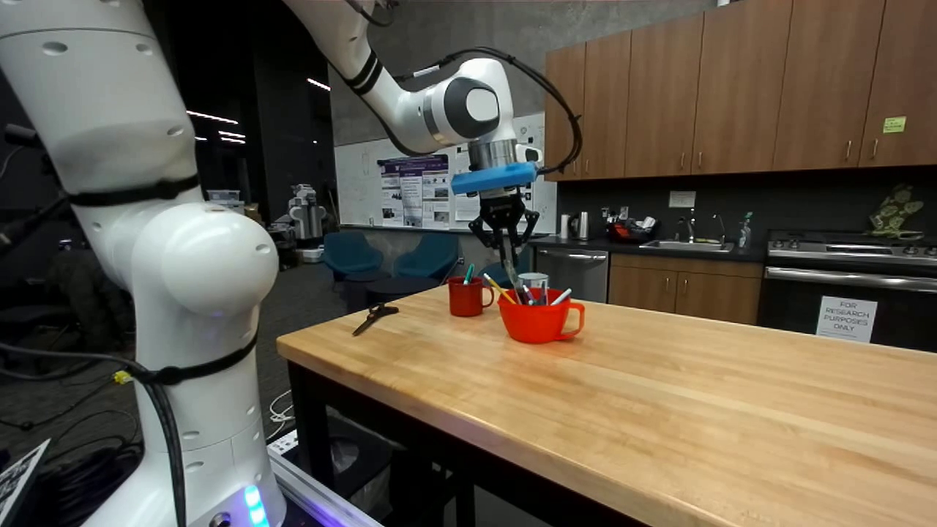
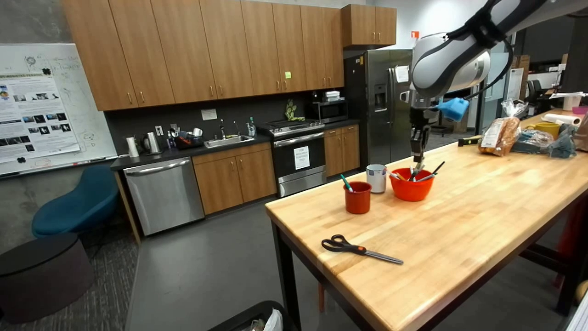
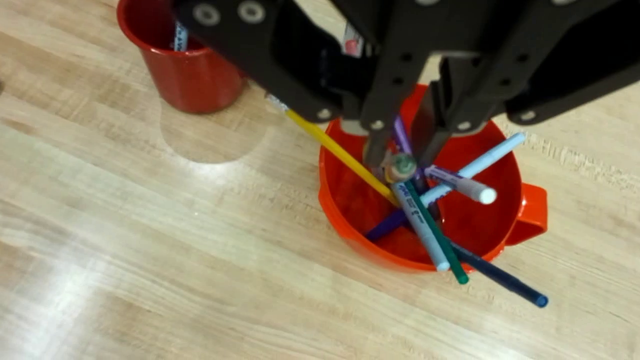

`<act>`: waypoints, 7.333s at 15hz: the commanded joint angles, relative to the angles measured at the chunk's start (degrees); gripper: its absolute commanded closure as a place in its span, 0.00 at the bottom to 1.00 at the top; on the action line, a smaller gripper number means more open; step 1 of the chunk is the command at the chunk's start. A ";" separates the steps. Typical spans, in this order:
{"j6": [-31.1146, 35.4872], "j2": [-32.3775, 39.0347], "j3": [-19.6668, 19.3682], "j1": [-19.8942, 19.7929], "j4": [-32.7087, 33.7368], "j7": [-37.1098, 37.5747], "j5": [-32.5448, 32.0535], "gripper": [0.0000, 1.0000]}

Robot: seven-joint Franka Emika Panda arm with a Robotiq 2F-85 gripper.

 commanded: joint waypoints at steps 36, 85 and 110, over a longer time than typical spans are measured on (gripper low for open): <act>-23.96 28.33 16.95 7.96 33.31 9.15 -4.13 0.00; -1.09 4.35 3.87 1.40 11.05 -11.87 2.75 0.97; 7.60 11.30 2.64 -2.32 6.67 -12.20 2.25 0.38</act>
